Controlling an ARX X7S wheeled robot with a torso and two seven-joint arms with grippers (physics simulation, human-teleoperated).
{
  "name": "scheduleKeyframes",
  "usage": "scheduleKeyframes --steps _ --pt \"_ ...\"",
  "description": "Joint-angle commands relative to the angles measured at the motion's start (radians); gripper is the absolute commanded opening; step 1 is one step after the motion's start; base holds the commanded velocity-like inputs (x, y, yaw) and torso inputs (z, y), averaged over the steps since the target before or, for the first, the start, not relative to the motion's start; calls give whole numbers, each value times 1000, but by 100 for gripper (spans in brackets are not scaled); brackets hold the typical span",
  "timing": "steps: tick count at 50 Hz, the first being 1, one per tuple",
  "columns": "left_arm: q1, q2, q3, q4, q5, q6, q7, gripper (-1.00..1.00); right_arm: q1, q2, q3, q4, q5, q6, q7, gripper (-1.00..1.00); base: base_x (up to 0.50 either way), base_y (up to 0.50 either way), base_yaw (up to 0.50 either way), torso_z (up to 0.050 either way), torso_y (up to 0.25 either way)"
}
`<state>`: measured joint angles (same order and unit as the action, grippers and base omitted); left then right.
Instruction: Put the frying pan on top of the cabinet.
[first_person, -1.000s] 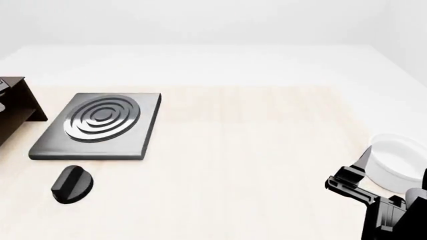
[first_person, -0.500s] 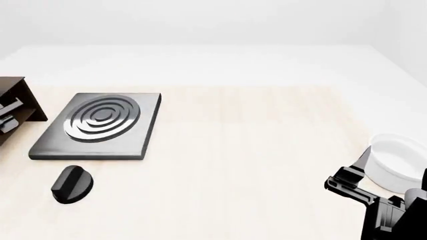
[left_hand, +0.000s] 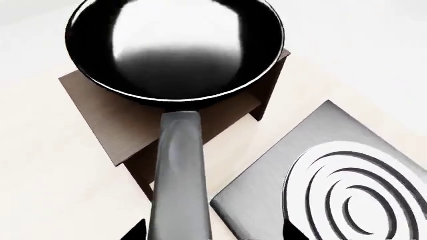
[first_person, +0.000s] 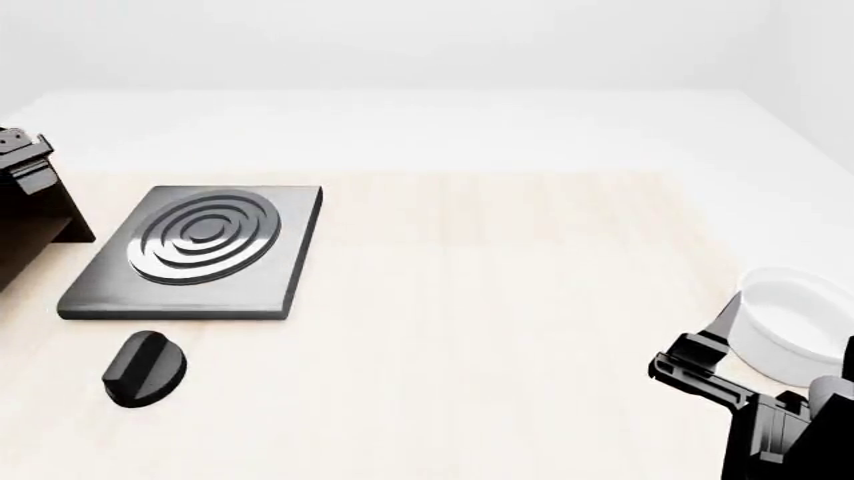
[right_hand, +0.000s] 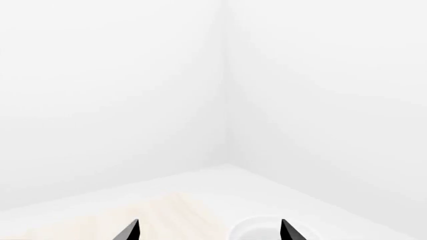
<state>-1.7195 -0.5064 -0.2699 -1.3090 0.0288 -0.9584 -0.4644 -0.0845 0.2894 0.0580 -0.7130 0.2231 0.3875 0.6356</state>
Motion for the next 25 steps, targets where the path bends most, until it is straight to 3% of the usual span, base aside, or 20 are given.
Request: scheduleKeyframes --steps 1,6,8,11,18,19,21,23,24,25 --pt "-124 87 81 1 -15 58 54 100 -1 5 -1 -1 4 -2 2 100 0 0 0 0 0" --pt "-188 131 57 57 -52 104 91 100 1 6 -6 1 2 -2 4 100 0 0 0 0 0" --pt "-83 176 49 314 -82 -103 125 100 -2 7 -5 -3 3 -3 5 100 0 0 0 0 0" --pt "-8 206 72 739 -113 -297 167 100 -2 8 -7 -3 2 -4 6 100 0 0 0 0 0" --pt "165 259 145 1259 -205 -604 232 100 -4 10 -13 -9 1 -2 8 100 0 0 0 0 0" --pt "192 252 134 1289 -296 -612 197 100 -4 11 -13 -9 2 -2 9 100 0 0 0 0 0" --pt "319 154 117 1396 -596 -612 -103 100 -4 12 -14 -11 2 0 9 100 0 0 0 0 0" --pt "432 125 31 1456 -896 -610 -403 100 -2 13 -20 -12 0 4 10 100 0 0 0 0 0" --pt "571 127 -17 1588 -1046 -605 -493 100 -2 13 -25 -14 -2 6 10 100 0 0 0 0 0" --pt "630 132 -39 1638 -1196 -587 -487 100 -2 14 -27 -14 -4 7 11 100 0 0 0 0 0"
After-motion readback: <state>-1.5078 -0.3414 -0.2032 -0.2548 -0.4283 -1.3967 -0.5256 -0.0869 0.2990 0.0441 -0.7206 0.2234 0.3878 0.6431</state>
